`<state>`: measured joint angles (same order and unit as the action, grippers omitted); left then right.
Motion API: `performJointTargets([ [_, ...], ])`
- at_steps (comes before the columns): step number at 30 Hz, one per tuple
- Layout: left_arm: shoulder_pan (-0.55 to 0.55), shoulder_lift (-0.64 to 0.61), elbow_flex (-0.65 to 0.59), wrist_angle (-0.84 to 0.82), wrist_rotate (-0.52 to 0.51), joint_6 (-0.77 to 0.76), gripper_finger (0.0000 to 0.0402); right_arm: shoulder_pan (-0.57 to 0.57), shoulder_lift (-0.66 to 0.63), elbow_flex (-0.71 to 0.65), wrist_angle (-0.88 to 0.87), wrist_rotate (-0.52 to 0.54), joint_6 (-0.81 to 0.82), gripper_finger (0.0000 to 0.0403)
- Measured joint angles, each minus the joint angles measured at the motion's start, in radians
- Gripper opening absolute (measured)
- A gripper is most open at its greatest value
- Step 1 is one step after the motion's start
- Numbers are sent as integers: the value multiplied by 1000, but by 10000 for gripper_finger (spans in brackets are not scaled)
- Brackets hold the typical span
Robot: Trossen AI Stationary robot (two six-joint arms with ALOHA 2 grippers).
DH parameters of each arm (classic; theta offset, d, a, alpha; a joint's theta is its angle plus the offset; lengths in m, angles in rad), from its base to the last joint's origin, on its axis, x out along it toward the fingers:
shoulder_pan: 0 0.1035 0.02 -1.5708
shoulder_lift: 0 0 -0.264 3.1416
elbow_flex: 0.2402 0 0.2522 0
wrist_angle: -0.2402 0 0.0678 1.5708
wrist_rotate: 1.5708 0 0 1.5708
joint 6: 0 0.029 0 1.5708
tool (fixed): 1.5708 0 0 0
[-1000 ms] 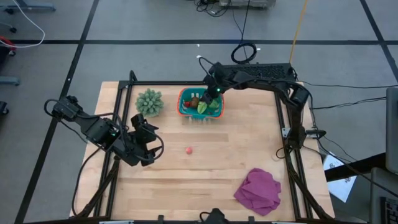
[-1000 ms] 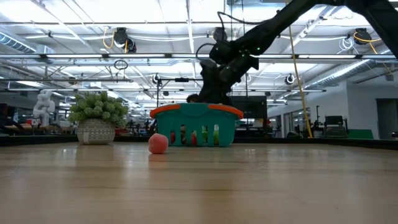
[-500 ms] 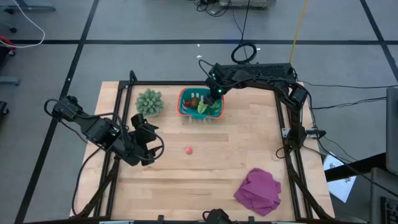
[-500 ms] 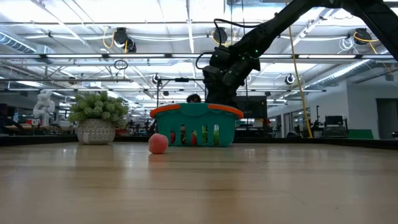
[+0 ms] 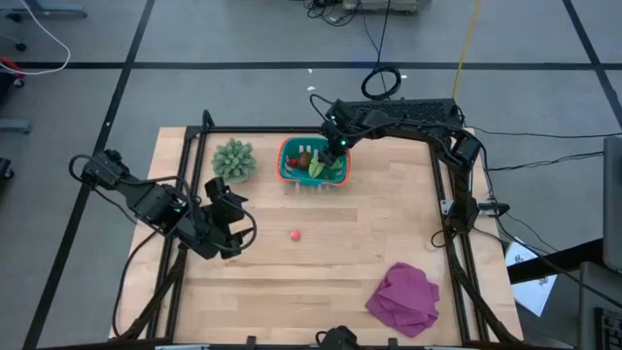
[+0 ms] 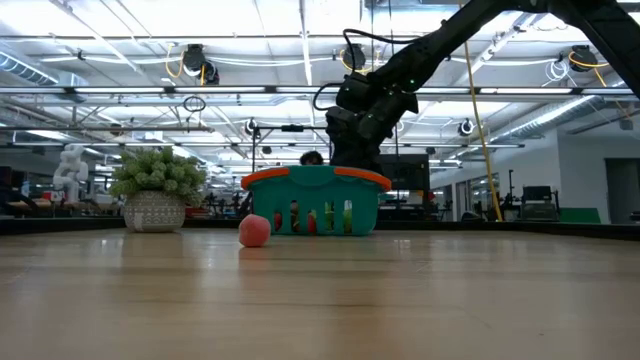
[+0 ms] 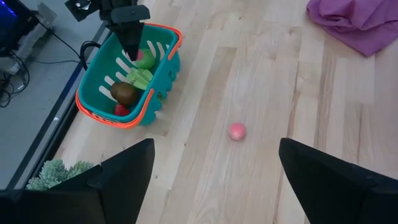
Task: Pick and placing Produce into tupperware
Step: Put the right pink peach into the blue basket, then put the pink peach into the blue basket
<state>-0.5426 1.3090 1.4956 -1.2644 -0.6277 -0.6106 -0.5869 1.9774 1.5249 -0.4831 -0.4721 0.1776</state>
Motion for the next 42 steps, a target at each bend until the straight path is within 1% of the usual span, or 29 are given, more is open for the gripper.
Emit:
performJointTargets([
  [7, 0, 0, 0, 0, 0, 0, 349, 7, 0, 0, 13, 2, -10, 137],
  [10, 0, 0, 0, 0, 0, 0, 349, 6, 0, 0, 15, 2, -11, 147],
  [19, 0, 0, 0, 0, 0, 0, 349, 14, 0, -1, 36, 0, -11, 150],
  [24, 0, 0, 0, 2, -2, 1, 349, 46, -23, 18, 63, -13, -17, 150],
  [29, 0, 1, 0, 7, -3, -8, 349, 106, -109, 25, 112, -30, -34, 151],
  [33, 4, 12, -26, 52, -13, -15, 349, 181, -212, 26, 97, -28, -45, 151],
  [36, 8, 13, -94, 155, -10, 16, 349, 262, -298, 26, 57, -27, -76, 151],
  [39, 22, 13, -193, 296, -3, 78, 349, 350, -379, 26, 29, -23, -99, 151],
  [42, 48, 14, -284, 407, -7, 114, 349, 435, -454, 26, 26, 27, -107, 151],
])
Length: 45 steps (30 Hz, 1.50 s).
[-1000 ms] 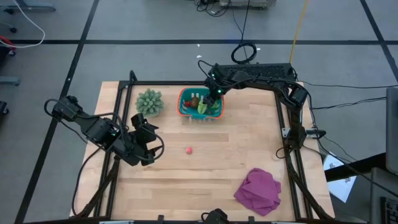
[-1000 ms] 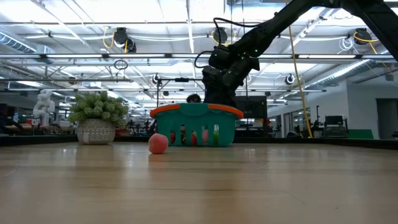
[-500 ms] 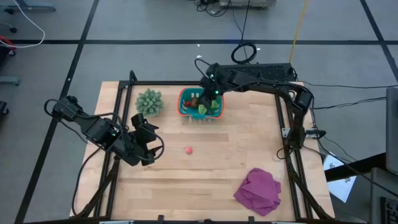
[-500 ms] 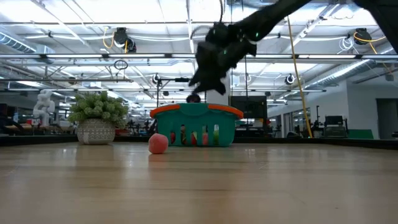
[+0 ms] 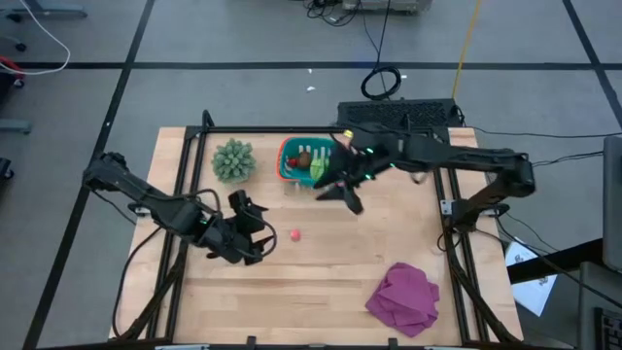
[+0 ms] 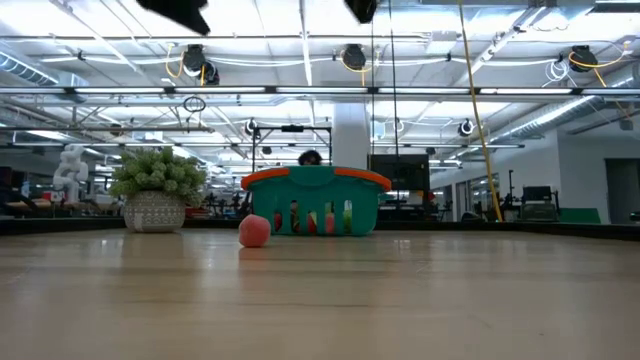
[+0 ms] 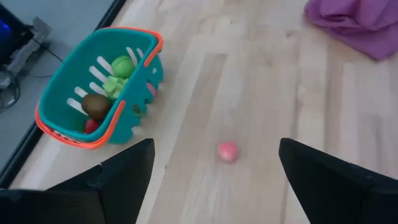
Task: Pick and placing Produce into tupperware
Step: Put the pink peach into the blue basket
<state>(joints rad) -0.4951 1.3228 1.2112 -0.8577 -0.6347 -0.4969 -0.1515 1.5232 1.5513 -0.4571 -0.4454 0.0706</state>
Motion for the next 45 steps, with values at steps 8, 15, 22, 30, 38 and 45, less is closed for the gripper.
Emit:
performJointTargets([
  [8, 89, 0, -235, 274, -2, 2, 349, 173, -141, 0, 0, 57, -5, 151],
  [15, 161, 0, -386, 474, -1, -3, 349, 232, -190, 0, -14, 60, 3, 151],
  [22, 195, 0, -428, 520, 8, -55, 349, 229, -189, 0, -72, 61, 3, 151],
  [30, 193, 0, -428, 523, 8, -59, 349, 223, -187, 0, -105, 61, -6, 151],
  [38, 193, 0, -428, 540, 9, -111, 349, 223, -187, 0, -106, 61, -8, 151],
  [45, 193, -1, -428, 549, 134, -245, 349, 223, -187, -1, -117, 60, -8, 151],
])
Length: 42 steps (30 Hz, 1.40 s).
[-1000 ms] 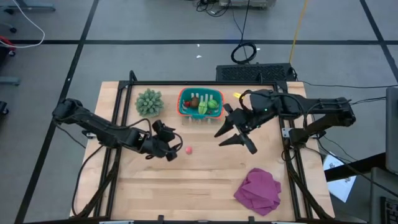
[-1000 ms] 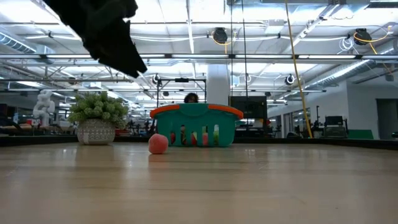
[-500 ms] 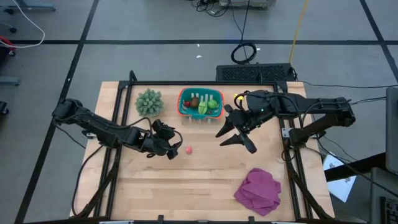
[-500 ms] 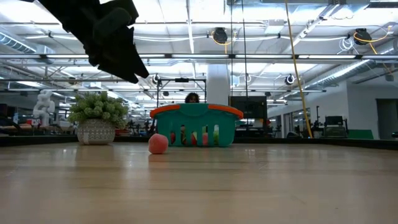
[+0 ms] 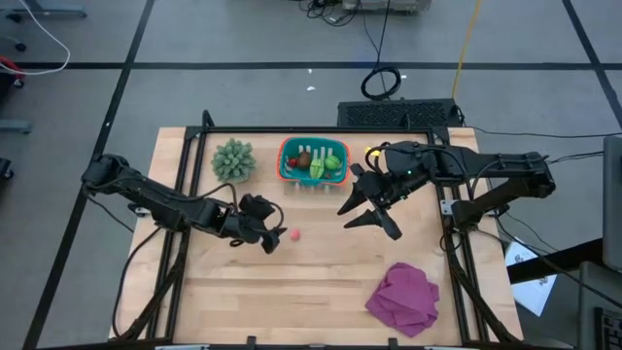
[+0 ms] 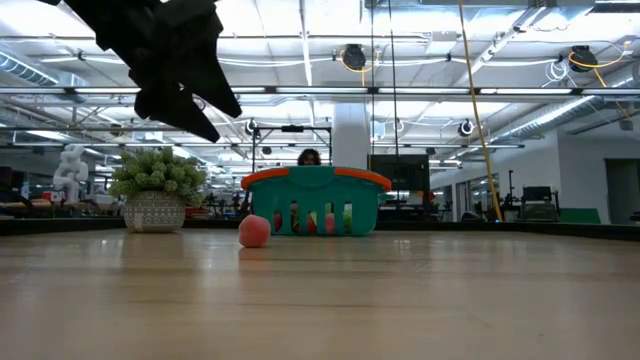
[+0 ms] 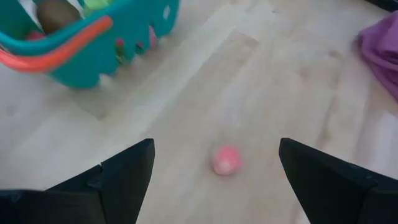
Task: Pick and placing Produce into tupperware
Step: Put the pink peach into the blue basket
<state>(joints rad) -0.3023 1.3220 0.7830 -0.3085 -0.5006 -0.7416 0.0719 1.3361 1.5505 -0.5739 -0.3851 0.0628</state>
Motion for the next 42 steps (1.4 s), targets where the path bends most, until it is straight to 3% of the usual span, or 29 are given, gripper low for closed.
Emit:
performJointTargets([
  [6, 0, 52, 0, 34, 22, -31, 349, 0, 0, 0, 0, 0, 0, 151],
  [13, 32, 210, 28, 100, 129, -29, 349, 0, 1, 0, 2, 0, 0, 151],
  [18, 71, 284, 116, 37, 203, -17, 349, 0, 1, 0, 10, 0, 0, 151],
  [24, 94, 373, 255, -203, 216, 4, 349, 0, 1, 0, 20, 0, 0, 151],
  [32, 105, 481, 309, -220, 287, 11, 349, 0, 1, 0, 7, 0, 0, 151],
  [42, 112, 485, 309, -181, 287, 14, 349, 0, 1, 0, 8, 0, 0, 151],
])
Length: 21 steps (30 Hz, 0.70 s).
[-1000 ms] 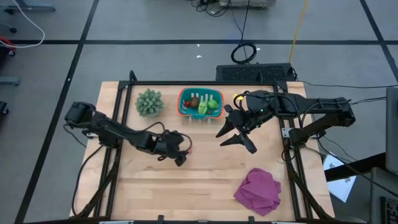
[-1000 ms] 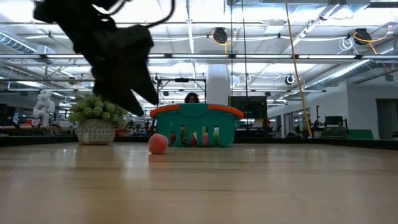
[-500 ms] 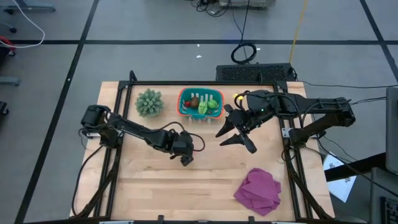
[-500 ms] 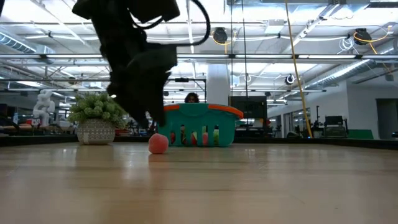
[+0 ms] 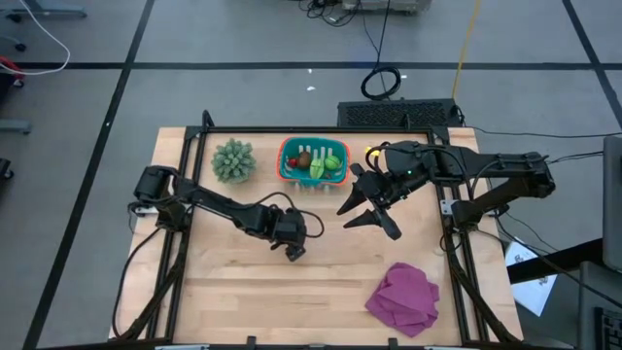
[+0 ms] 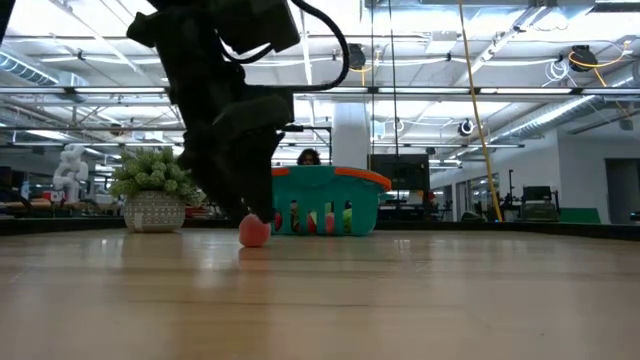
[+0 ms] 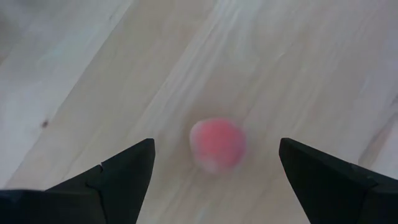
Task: Pick and placing Produce into tupperware
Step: Put the pink peach into the blue basket
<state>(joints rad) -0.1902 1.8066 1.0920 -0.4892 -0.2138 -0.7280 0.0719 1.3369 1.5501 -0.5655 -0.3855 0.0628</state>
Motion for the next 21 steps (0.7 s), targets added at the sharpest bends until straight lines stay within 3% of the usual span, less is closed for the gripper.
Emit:
performJointTargets([
  [21, 22, 75, 2, 48, -4, 17, 349, 0, 0, 0, 0, 0, -4, 151],
])
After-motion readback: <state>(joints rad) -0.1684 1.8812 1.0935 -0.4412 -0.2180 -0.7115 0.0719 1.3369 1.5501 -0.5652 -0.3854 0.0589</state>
